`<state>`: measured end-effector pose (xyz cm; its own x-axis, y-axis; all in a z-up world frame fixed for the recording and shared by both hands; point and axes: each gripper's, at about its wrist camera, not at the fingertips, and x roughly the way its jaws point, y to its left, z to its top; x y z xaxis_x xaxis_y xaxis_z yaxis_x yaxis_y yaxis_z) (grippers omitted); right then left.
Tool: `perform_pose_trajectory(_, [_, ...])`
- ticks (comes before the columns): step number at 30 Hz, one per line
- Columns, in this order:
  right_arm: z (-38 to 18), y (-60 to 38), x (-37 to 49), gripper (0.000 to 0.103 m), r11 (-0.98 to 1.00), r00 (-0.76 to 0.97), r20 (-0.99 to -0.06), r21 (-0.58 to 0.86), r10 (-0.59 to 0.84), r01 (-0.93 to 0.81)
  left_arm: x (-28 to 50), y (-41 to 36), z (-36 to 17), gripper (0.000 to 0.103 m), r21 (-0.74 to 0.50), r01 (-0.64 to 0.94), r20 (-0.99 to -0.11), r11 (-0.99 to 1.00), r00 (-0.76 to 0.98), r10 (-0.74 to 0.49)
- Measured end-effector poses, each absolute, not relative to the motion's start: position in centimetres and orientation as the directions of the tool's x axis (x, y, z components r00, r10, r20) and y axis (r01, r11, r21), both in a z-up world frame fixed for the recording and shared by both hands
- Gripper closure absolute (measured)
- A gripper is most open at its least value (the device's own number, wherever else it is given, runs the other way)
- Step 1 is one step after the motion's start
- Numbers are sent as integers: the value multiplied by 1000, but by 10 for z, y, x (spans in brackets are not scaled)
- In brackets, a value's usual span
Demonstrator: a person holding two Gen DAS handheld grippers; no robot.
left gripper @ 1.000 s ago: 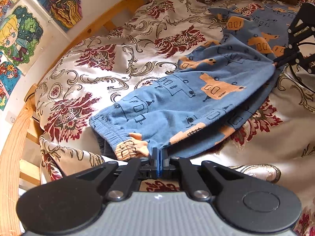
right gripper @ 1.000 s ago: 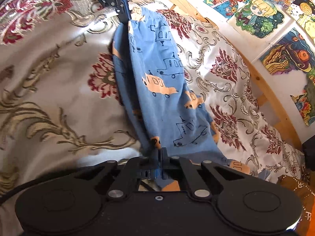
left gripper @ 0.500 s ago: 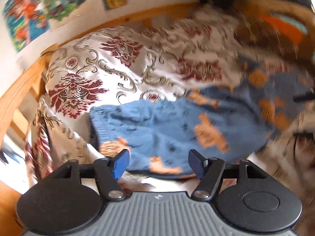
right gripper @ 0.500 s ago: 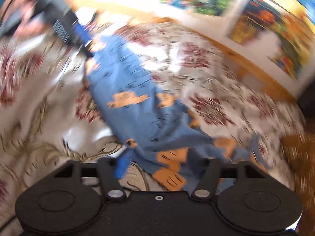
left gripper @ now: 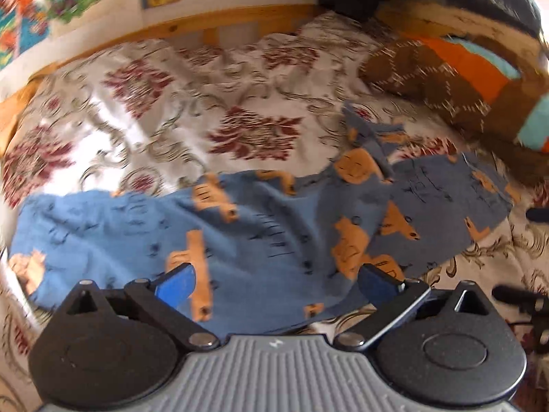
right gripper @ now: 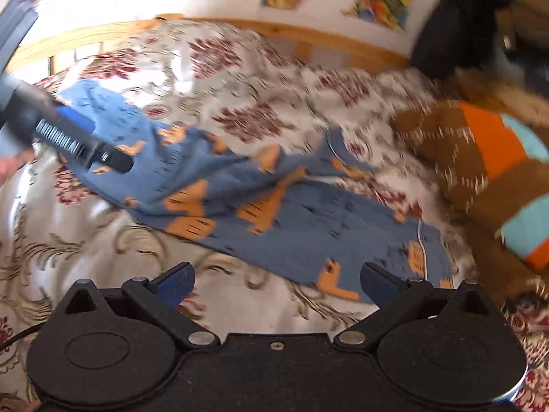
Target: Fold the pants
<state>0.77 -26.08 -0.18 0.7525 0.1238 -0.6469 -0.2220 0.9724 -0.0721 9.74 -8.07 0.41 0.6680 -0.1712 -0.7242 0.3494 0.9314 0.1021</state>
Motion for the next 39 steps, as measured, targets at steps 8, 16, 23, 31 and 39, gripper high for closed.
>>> perform_pose_trajectory(8, [-6, -335, 58, 1, 947, 677, -662, 214, 321, -239, 96, -122, -22, 0, 164, 470, -678, 867, 692, -246])
perform_pose_trajectory(16, [-11, -367, 131, 1, 840, 630, -574, 476, 522, -262, 77, -183, -42, 2, 395, 534, -591, 748, 771, -238])
perform_pose_trajectory(23, [-14, -377, 183, 7, 755, 597, -534, 625, 598, -197, 72, -205, -54, 31, 462, 604, -608, 650, 749, -264])
perform_pose_trajectory(31, [-20, -373, 184, 37, 777, 541, -586, 585, 603, -233, 100, -197, -58, 57, 329, 653, -722, 682, 639, -264])
perform_pose_trajectory(39, [-17, -364, 181, 51, 815, 548, -612, 508, 570, -279, 120, -201, -62, 77, 311, 610, -756, 729, 623, -199])
